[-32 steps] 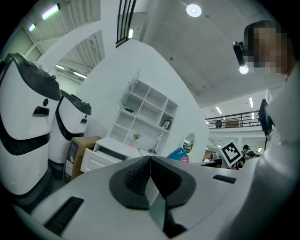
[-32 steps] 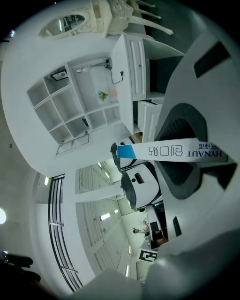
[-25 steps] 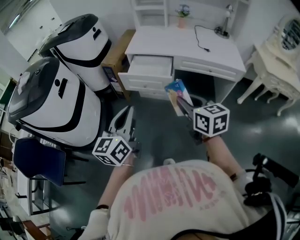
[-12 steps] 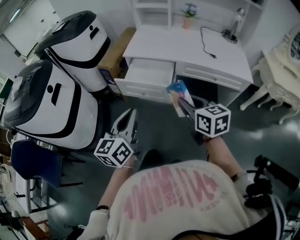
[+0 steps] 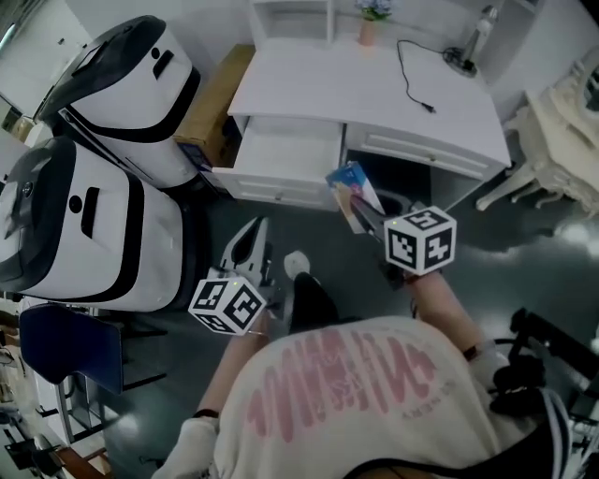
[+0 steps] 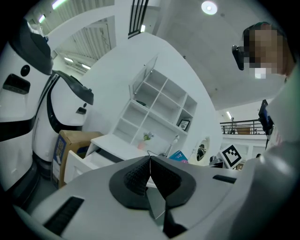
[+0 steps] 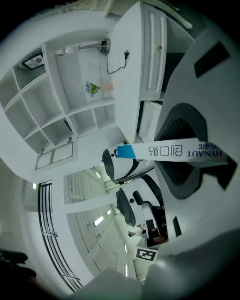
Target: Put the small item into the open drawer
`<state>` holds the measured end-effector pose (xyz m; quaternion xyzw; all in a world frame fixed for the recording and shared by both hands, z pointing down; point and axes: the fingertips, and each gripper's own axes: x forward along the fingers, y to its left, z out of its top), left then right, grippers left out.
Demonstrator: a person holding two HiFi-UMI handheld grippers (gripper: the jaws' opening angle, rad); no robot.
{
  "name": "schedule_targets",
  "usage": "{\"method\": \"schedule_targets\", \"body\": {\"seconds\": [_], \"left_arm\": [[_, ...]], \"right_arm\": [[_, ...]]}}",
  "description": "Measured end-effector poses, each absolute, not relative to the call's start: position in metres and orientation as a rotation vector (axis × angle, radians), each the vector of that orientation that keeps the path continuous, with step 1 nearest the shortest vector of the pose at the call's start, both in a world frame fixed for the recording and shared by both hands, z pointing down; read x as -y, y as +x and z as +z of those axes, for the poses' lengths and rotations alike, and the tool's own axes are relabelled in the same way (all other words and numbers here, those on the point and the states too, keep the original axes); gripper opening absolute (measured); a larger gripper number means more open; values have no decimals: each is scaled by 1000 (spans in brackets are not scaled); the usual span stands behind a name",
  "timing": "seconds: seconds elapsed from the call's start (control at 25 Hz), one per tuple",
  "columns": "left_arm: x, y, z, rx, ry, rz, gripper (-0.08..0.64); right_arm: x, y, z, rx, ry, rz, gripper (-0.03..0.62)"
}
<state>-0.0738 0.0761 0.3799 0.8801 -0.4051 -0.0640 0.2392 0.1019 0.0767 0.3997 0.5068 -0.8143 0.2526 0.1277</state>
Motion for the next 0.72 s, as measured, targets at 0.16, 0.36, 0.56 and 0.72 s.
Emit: {"method": "schedule_targets", "body": {"seconds": [0.16, 0.36, 0.56, 0.72], "left_arm": [[-29, -64, 391, 1063, 2410, -153, 29], [42, -60, 386, 1003, 2434, -149, 29], [113, -71, 376, 989, 2433, -175, 29], [163, -79, 374, 985, 2435, -168, 29]], "right_arm": [[-37, 107, 410, 2342, 1492, 778, 89], [28, 106, 411, 2331, 1504, 864, 89], [93, 95, 413, 2290, 1488, 882, 89], [137, 88, 416, 2269, 1481, 879, 89]]}}
